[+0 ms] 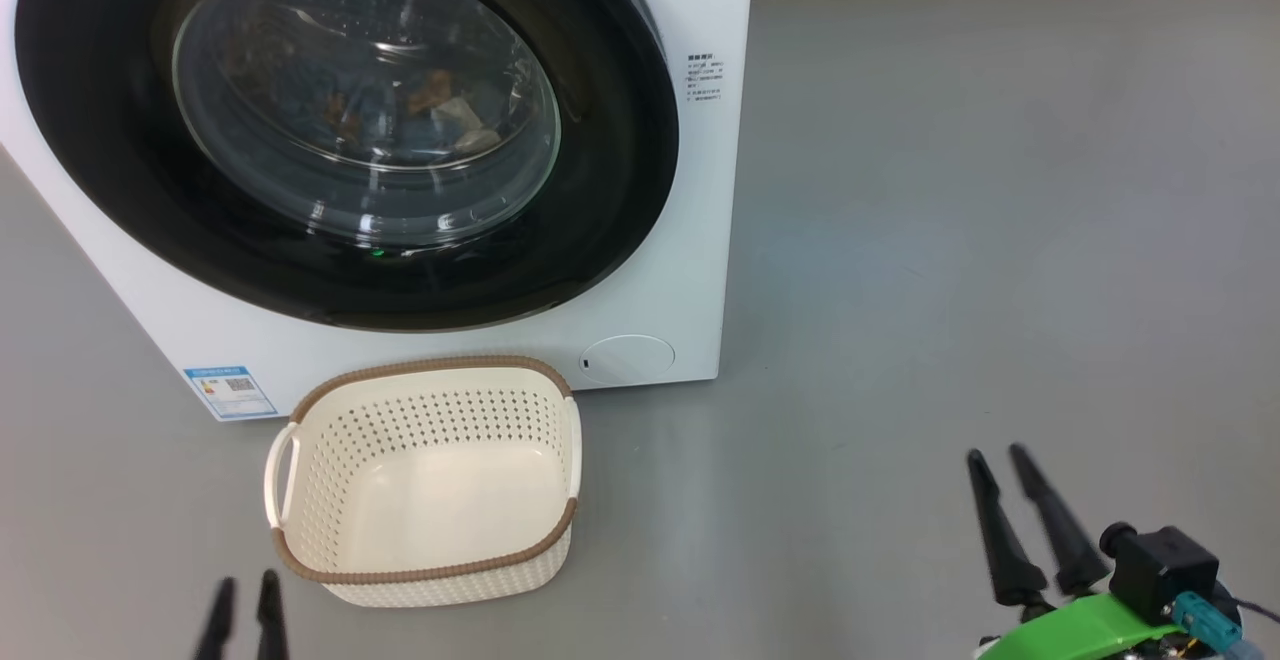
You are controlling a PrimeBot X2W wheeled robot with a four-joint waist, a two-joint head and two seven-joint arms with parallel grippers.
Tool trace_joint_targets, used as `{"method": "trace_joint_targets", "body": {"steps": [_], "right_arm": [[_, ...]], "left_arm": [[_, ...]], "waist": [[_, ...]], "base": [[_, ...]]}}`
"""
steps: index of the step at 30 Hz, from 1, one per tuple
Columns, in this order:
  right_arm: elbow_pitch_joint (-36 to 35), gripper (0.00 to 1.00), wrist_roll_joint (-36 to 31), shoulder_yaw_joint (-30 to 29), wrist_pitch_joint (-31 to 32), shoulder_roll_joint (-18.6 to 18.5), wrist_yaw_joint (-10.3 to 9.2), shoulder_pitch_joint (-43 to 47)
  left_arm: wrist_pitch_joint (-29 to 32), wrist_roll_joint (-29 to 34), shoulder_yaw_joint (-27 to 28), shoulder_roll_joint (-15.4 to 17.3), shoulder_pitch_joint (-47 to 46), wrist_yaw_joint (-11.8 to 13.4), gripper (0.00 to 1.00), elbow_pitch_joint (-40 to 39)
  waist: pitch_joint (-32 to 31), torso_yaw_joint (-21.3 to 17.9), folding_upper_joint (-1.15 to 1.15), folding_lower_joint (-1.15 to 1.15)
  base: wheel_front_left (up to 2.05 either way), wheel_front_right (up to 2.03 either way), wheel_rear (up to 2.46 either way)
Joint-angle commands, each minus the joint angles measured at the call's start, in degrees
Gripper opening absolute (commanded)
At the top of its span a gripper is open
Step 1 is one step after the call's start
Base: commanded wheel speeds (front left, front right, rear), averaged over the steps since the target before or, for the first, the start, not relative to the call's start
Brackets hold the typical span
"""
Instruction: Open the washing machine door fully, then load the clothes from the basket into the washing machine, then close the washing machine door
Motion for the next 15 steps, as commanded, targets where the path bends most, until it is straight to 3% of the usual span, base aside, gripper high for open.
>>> {"method": "trace_joint_targets", "body": {"steps": [1, 9, 15], "right_arm": [[1.05, 0.0, 0.05, 0.0, 0.06, 0.04, 0.0, 0.16], [2.45, 0.0, 4.23, -0.2, 1.14, 0.08, -0.02, 0.34], [2.64, 0.0, 8.13, -0.39, 2.14, 0.07, -0.03, 0.05]], "left_arm": [[0.08, -0.04, -0.2, -0.39, -0.01, 0.0, 0.0, 1.0], [1.18, -4.12, -0.25, -0.93, -0.87, -0.14, 0.0, 2.86], [2.16, -7.94, -0.16, -0.84, -1.66, -0.27, 0.0, 3.45]], "waist": [[0.0, 0.0, 0.0, 0.0], [-0.11, 0.01, 0.0, 0.13], [0.01, 0.01, 0.0, 0.01]], "base": [[0.0, 0.0, 0.0], [0.0, 0.0, 0.0], [0.0, 0.0, 0.0]]}}
